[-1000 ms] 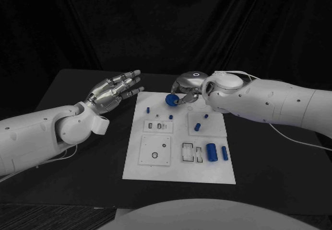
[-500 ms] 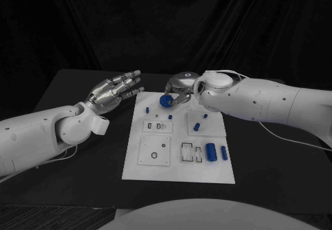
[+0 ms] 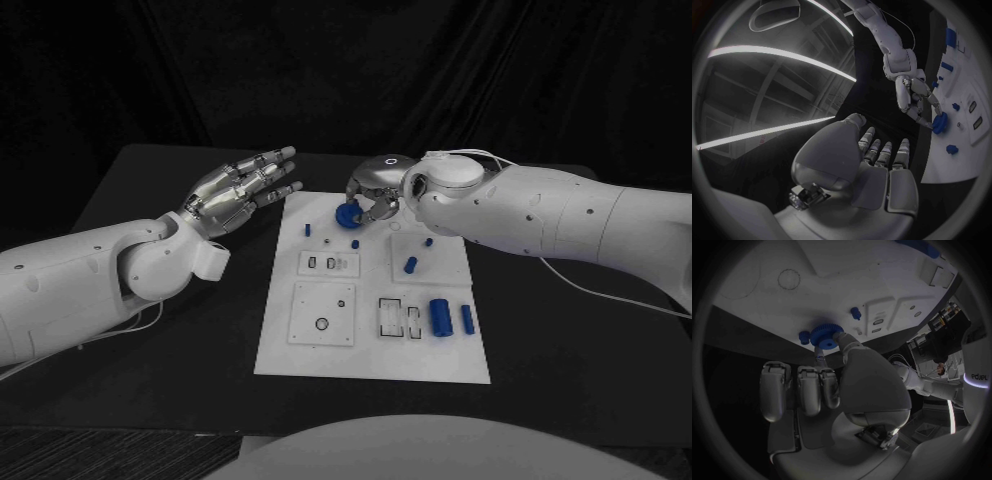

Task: Assemble the parts on the task board

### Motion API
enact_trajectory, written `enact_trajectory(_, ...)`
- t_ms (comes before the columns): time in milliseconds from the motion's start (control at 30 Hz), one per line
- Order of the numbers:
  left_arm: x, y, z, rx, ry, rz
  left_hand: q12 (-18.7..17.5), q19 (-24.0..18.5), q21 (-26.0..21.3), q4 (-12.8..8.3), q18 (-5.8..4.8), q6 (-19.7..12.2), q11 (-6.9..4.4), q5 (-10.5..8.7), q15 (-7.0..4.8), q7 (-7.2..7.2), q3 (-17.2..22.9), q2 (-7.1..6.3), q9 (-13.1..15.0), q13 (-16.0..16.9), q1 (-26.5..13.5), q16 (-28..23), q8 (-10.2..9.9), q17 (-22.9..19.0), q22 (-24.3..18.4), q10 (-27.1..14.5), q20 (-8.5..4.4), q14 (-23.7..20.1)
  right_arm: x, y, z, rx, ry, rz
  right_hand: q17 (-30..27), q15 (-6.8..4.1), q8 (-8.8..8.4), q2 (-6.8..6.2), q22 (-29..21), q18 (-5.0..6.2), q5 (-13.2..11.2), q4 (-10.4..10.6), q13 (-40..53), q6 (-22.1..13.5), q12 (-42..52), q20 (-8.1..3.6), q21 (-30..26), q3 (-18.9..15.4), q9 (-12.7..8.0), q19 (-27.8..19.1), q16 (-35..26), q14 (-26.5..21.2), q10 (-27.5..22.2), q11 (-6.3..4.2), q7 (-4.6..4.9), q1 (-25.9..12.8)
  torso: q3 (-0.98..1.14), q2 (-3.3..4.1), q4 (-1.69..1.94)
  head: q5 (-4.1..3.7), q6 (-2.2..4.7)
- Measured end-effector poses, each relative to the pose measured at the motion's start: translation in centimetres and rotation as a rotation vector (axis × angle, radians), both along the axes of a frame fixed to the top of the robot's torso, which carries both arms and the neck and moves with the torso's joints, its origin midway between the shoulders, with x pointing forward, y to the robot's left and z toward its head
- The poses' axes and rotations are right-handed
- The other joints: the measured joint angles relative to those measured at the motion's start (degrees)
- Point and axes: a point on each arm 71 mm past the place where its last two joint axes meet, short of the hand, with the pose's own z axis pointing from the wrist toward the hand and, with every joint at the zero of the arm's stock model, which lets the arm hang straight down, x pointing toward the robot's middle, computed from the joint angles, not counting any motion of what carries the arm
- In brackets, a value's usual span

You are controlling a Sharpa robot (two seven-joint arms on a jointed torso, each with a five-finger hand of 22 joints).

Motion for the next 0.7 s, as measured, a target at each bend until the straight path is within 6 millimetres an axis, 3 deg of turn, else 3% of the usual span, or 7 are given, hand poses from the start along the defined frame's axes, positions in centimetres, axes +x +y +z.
enact_trajectory(467,0.01,-0.08,-0.03,0.001,0.003,-0.005,0.00,0.00,0.00,0.00,0.00,0.00,0.00,0.00,0.00,0.00,0.00,0.00,0.00,0.00,0.00,0.00,0.00,0.00,0.00,0.00,0.00,0.00,0.09,-0.27,-0.10,-0.017,-0.002,-0.008,0.04,0.08,-0.01,0.00,0.00,0.00,-0.25,-0.15,0.00,-0.84,0.00,0.21,-0.51,0.63,0.00,-0.21,0.00,0.08,-0.01,0.41,-0.15,0.00,0.08,-0.02,-0.07,0.04,0.00)
enact_trajectory(533,0.01,-0.10,-0.04,0.001,0.003,-0.006,0.00,0.00,0.00,0.00,0.00,0.00,0.00,0.00,0.00,0.00,0.00,0.00,0.00,0.00,0.00,0.00,0.00,0.00,0.00,0.00,0.00,0.00,0.09,-0.29,-0.17,-0.019,0.000,-0.009,0.04,0.30,-1.03,0.01,0.03,0.00,-2.21,-0.28,0.00,-2.25,0.00,0.21,-0.51,0.99,0.16,-0.21,0.00,0.02,0.11,0.54,-0.14,0.02,0.08,-0.02,-0.08,0.04,0.00)
enact_trajectory(567,0.01,-0.11,-0.04,0.001,0.004,-0.006,0.00,0.00,0.00,0.00,0.00,0.00,0.00,0.00,0.00,0.00,0.00,0.00,0.00,0.00,0.00,0.00,0.00,0.00,0.00,0.00,0.00,0.00,0.07,-0.30,-0.22,-0.020,0.001,-0.010,0.04,0.36,-1.90,0.17,0.04,0.00,-3.82,-0.24,0.00,-3.34,0.00,0.26,-0.51,1.05,4.53,-0.16,0.00,-0.05,0.11,0.54,-0.14,0.17,0.09,-0.02,-0.08,0.04,0.00)
enact_trajectory(600,0.01,-0.11,-0.04,0.001,0.004,-0.006,0.00,0.00,0.00,0.02,0.00,0.00,0.00,0.00,0.00,0.00,0.22,0.00,0.00,0.00,0.00,0.00,0.00,0.00,0.00,0.00,0.00,0.00,0.06,-0.31,-0.27,-0.021,0.001,-0.010,0.04,0.36,-2.70,0.17,0.04,0.00,-5.52,-0.25,0.00,-4.55,0.00,0.38,-0.51,1.22,7.33,-0.04,0.00,-0.05,0.11,0.54,-0.20,0.17,0.09,-0.02,-0.08,0.04,0.00)
enact_trajectory(633,0.01,-0.11,-0.05,0.001,0.004,-0.007,0.00,0.00,0.00,0.01,0.00,0.00,0.00,0.00,0.00,0.00,0.32,0.00,0.00,0.00,0.00,0.00,0.00,0.00,0.00,0.00,0.00,0.00,0.04,-0.31,-0.33,-0.022,0.003,-0.010,0.04,0.36,-3.48,0.18,0.04,0.00,-7.18,-0.23,0.00,-5.90,0.00,0.42,-0.51,1.32,8.53,0.00,0.00,-0.05,0.11,0.54,-0.33,0.17,0.09,-0.02,-0.08,0.06,0.00)
enact_trajectory(700,0.01,-0.12,-0.05,0.001,0.004,-0.007,0.00,0.00,0.00,0.01,0.00,0.00,0.00,0.00,0.00,0.00,0.32,0.00,0.00,0.00,0.00,0.00,0.00,0.00,0.00,0.00,0.00,0.00,-0.02,-0.29,-0.50,-0.025,0.007,-0.009,0.04,0.36,-5.33,0.52,0.04,0.00,-10.55,-0.25,0.00,-8.92,0.00,0.42,-0.51,0.64,8.45,0.00,0.00,-0.05,0.11,0.54,-0.39,-0.09,0.09,-0.02,-0.08,0.10,0.00)
